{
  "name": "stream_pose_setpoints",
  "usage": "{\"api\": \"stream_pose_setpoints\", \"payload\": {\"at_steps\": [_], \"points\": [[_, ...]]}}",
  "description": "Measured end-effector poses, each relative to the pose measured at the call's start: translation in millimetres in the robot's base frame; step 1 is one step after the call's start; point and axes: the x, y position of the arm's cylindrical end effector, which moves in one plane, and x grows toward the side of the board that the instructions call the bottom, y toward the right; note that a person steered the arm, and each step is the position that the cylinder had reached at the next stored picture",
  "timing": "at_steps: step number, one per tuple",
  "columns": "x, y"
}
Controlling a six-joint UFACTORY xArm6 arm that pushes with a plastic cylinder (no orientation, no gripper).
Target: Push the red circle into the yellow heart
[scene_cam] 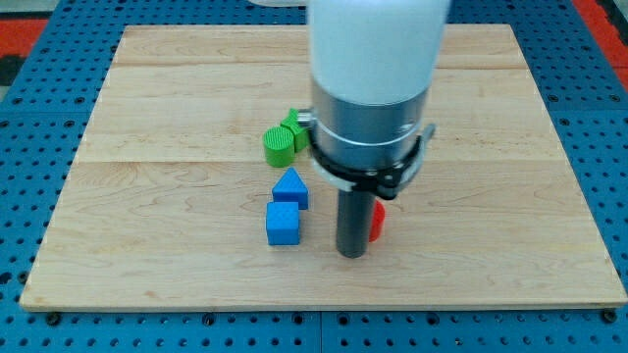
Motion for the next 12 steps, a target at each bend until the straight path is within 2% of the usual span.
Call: {"api": "stream_pose_setpoints", "payload": {"at_steps": [5,6,8,9,10,12], "points": [[-3.4,12.1],[-24.8,20.5],[-109.9,38.5],[-132.2,43.4],[-131.9,66.0],[-220.1,63.6]]}}
